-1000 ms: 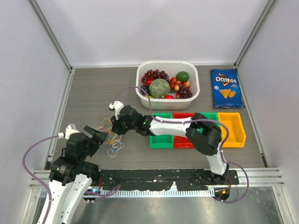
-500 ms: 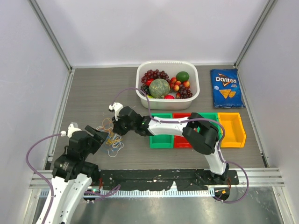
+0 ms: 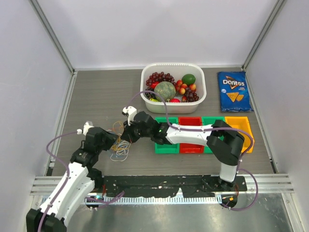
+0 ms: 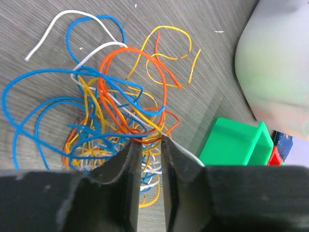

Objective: Untangle the cables

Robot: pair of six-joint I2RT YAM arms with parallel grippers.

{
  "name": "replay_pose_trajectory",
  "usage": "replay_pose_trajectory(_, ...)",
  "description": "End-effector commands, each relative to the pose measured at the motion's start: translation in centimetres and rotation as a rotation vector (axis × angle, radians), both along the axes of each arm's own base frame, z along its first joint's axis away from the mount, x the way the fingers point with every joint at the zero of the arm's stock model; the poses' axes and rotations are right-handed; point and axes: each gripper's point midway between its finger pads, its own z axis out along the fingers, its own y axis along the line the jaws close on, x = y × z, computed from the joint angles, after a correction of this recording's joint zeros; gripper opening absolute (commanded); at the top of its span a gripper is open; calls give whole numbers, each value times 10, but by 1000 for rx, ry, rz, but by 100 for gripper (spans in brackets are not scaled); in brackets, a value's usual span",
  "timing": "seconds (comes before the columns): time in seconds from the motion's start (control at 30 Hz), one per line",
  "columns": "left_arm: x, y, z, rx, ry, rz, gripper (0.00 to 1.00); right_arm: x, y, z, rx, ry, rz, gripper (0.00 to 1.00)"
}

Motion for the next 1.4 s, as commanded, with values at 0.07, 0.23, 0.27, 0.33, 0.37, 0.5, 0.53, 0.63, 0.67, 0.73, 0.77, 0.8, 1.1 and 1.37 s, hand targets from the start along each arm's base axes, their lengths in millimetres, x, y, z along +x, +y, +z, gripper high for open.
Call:
replay_pose_trajectory(0.07,29,-20,-11,-102,-42,-14,23,-1,9,62,172,-13,5,1)
replay_pose_trajectory(0.23,20,-9,-45,-113,40,88,20,5,-2,101,177,-86,-13,1)
replay_pose_trajectory(0.27,17,-6,-51,-108,51,106,20,6,-7,126,210,-123,-22,1)
replay_pose_trajectory(0.33,12,1,-58,-95,63,140,20,5,-19,160,251,-170,-42,1)
replay_pose_trajectory(0.37,10,4,-61,-84,70,155,20,4,-26,173,269,-187,-48,1)
replay_pose_trajectory(0.5,2,19,-68,-44,89,222,21,-4,-58,256,402,-285,-91,1)
replay_pose_trajectory(0.53,2,22,-68,-42,80,233,21,-6,-62,272,432,-301,-97,1)
replay_pose_trajectory(0.63,1,27,-66,-30,70,257,21,-11,-82,328,513,-365,-119,1)
replay_pose_trajectory(0.67,0,29,-66,-27,69,262,21,-11,-86,335,510,-383,-123,1)
replay_pose_trajectory(0.73,0,30,-64,-22,59,267,22,-15,-101,369,562,-434,-136,1)
replay_pose_trajectory(0.77,0,31,-63,-22,55,268,22,-13,-111,381,562,-461,-168,1)
replay_pose_trajectory(0.8,-1,31,-63,-21,55,271,22,-12,-117,387,567,-472,-187,1)
replay_pose_trajectory(1.1,0,23,-49,-36,37,210,22,2,-166,387,466,-554,-356,1)
replay_pose_trajectory(1.37,4,1,23,-158,-137,103,45,28,-188,253,103,-467,-501,1)
